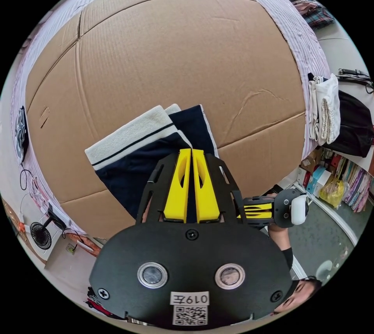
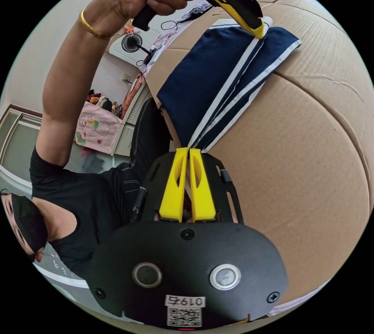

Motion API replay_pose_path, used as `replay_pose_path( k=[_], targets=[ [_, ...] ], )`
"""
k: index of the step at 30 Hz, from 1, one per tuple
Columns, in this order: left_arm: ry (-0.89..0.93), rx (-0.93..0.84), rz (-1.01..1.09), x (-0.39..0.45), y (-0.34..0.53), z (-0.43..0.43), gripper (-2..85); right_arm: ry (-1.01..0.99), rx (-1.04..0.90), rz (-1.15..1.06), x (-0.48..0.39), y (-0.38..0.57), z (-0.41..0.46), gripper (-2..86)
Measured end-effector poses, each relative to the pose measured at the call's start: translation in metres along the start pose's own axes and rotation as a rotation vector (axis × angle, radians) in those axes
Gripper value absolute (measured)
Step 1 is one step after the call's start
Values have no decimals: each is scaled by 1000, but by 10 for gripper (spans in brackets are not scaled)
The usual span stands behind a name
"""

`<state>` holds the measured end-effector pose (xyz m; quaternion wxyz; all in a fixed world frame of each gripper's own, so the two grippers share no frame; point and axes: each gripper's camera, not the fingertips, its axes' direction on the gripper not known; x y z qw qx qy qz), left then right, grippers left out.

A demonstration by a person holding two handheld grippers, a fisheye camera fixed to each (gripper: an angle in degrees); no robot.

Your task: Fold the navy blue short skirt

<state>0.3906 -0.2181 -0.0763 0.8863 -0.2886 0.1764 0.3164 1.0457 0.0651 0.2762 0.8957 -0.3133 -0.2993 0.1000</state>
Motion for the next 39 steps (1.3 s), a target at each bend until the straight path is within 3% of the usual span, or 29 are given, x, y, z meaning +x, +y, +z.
replay_pose_path(
  k=[9,14,20,24,27,30,39],
  targets=[
    [1,30,30,-29,33,73,44,0,-3,7,14,0,-17,-2],
    [221,74,96,-73,69,97,108,56,64,-16,21,8,-61,39],
    [485,380,219,-169,182,123,112,108,417,-11,37,23,-157,51],
    [416,637,27,-268,290,185,93,49,539,52,70,4,-177,61],
    [496,769,-92,-336,342,240,89,77,542,122,101,-26,-186,60],
    [557,722,-149,-376,352,292,92,110,482,202,137,-67,-190,63],
    [689,668,-100,-419,350,383,108,-50,453,279,217,-115,-199,101]
  ],
)
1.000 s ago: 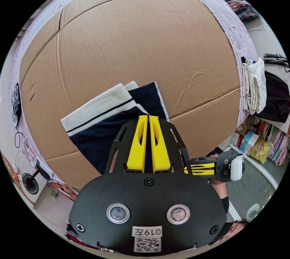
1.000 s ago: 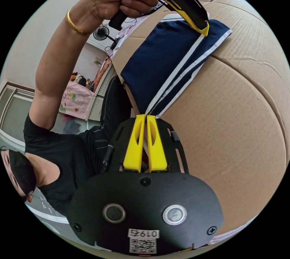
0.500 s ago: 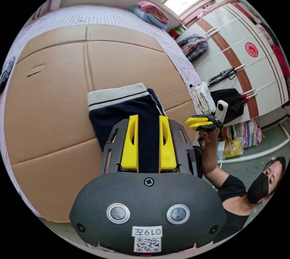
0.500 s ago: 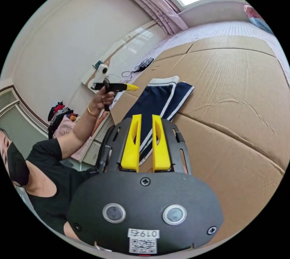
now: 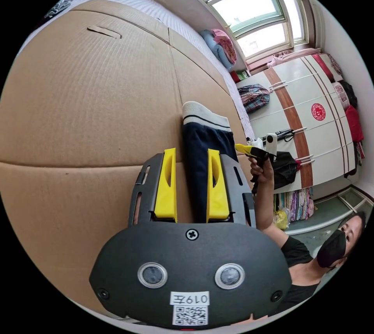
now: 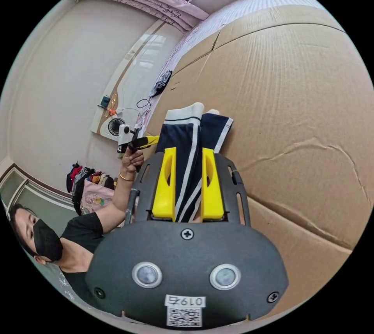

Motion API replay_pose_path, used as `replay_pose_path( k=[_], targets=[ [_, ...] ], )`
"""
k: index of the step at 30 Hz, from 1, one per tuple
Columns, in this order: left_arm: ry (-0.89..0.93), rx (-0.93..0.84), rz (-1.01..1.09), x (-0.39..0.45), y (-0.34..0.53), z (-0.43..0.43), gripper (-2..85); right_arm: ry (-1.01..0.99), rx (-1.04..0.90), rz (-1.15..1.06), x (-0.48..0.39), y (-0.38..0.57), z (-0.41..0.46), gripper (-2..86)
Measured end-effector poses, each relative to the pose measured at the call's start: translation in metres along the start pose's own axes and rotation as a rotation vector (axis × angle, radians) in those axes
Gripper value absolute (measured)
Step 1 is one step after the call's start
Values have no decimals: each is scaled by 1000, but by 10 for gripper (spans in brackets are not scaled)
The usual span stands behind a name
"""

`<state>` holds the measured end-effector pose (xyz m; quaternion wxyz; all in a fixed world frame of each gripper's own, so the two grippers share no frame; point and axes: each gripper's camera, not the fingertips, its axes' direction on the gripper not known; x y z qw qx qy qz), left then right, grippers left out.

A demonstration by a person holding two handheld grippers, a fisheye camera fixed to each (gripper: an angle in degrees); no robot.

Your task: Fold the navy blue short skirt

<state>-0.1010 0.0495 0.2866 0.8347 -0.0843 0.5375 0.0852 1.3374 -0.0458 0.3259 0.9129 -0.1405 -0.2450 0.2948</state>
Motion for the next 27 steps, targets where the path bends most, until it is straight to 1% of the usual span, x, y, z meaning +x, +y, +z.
replay_pose_path(
  k=[3,7,11,14,18,23,27],
  targets=[
    [80,-10,7,-25,15,5,107,-12,-29,4,11,-10,3,98],
    [136,-18,19,-48,34,13,105,-21,-38,8,24,-20,5,87],
    [207,-45,30,-68,50,26,97,-26,-28,29,41,-28,5,57],
    [181,-59,26,-80,60,33,73,-22,-17,37,52,-30,1,21],
    [146,-61,3,-99,77,39,34,-23,-8,36,61,-31,-7,3],
    [125,-63,8,-109,92,46,29,-23,-10,50,77,-30,-10,0],
    [186,-42,2,-124,107,48,43,-80,-16,45,84,-28,-15,19]
  ],
)
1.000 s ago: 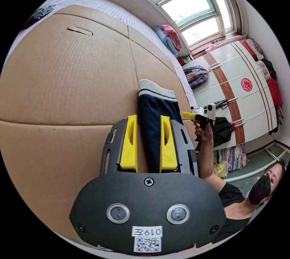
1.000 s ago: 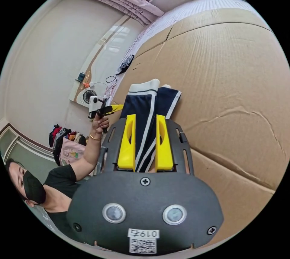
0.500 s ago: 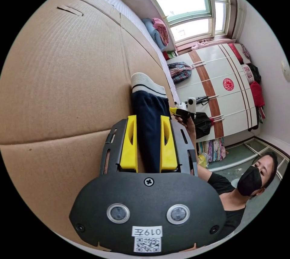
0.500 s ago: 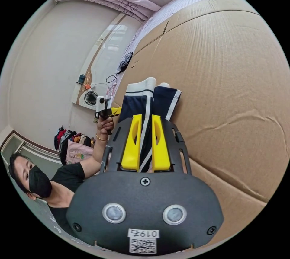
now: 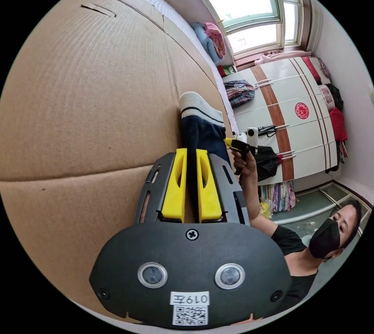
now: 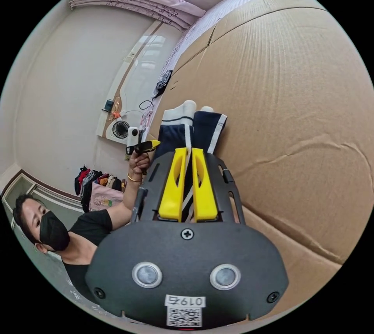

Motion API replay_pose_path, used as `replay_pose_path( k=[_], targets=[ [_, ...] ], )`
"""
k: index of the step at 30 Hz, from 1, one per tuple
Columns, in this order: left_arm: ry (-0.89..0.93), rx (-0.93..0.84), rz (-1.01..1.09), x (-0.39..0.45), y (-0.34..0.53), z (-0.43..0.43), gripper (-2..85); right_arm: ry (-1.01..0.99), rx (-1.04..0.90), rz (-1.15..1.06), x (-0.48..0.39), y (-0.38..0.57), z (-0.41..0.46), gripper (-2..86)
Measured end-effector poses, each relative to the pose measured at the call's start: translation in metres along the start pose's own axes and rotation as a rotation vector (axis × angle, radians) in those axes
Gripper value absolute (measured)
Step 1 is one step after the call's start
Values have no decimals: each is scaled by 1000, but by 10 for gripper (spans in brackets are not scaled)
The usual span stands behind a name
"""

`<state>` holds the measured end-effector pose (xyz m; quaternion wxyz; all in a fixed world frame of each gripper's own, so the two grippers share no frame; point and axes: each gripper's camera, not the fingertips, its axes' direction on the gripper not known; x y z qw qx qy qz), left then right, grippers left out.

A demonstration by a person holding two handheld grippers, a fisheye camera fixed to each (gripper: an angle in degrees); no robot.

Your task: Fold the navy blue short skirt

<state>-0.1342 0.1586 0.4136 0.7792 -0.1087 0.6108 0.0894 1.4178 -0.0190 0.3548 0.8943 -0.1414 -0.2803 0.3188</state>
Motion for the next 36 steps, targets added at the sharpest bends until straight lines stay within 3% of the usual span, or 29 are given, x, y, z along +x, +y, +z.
replay_pose_path(
  k=[4,8,18,28,36],
  targets=[
    [72,-11,18,-8,16,-2,66,-17,-70,-22,-2,6,0,44],
    [75,-64,29,-11,28,12,60,18,-111,-43,-8,10,9,17],
    [36,-75,5,-23,44,29,28,-15,-96,-17,14,17,-6,-5],
    [177,-82,47,-26,59,35,88,-69,-143,-66,3,49,-13,62],
    [134,-151,30,-26,67,58,44,-69,-145,-64,4,66,-13,8]
  ],
)
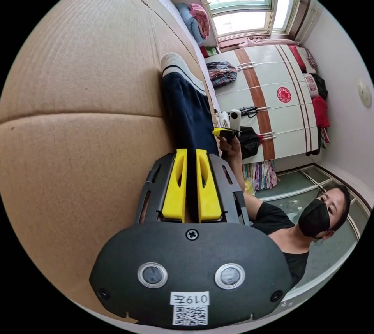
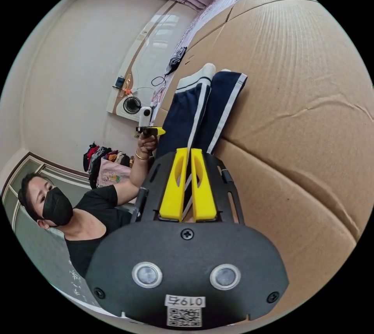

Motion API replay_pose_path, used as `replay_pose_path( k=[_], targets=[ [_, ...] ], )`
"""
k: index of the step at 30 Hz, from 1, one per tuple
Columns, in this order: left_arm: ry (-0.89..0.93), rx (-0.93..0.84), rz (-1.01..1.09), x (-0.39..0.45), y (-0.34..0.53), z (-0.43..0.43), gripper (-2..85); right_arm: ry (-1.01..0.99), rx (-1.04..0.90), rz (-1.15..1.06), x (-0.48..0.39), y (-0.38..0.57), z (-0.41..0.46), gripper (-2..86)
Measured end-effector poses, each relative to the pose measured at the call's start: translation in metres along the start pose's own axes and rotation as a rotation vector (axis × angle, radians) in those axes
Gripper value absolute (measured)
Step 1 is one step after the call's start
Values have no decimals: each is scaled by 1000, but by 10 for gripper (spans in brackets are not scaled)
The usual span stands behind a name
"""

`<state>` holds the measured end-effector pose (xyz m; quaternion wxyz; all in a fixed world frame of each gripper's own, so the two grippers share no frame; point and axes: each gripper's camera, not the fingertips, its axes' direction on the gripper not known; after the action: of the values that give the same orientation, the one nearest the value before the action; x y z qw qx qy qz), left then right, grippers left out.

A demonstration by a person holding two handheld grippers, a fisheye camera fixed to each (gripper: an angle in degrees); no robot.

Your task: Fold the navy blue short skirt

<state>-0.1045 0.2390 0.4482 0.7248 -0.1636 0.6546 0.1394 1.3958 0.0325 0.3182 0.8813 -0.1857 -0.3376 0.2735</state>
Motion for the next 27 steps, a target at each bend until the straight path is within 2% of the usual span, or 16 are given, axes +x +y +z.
replay_pose_path(
  k=[7,14,22,27],
  targets=[
    [-39,-5,-10,1,-3,6,34,-38,-3,27,17,2,-3,10],
    [38,-6,17,2,-8,14,56,-41,91,9,14,-3,-23,61],
    [4,-12,-3,2,-16,22,36,11,61,24,17,-15,-9,23],
    [-1,1,18,7,-24,20,58,9,89,17,15,-15,-21,38]
  ],
)
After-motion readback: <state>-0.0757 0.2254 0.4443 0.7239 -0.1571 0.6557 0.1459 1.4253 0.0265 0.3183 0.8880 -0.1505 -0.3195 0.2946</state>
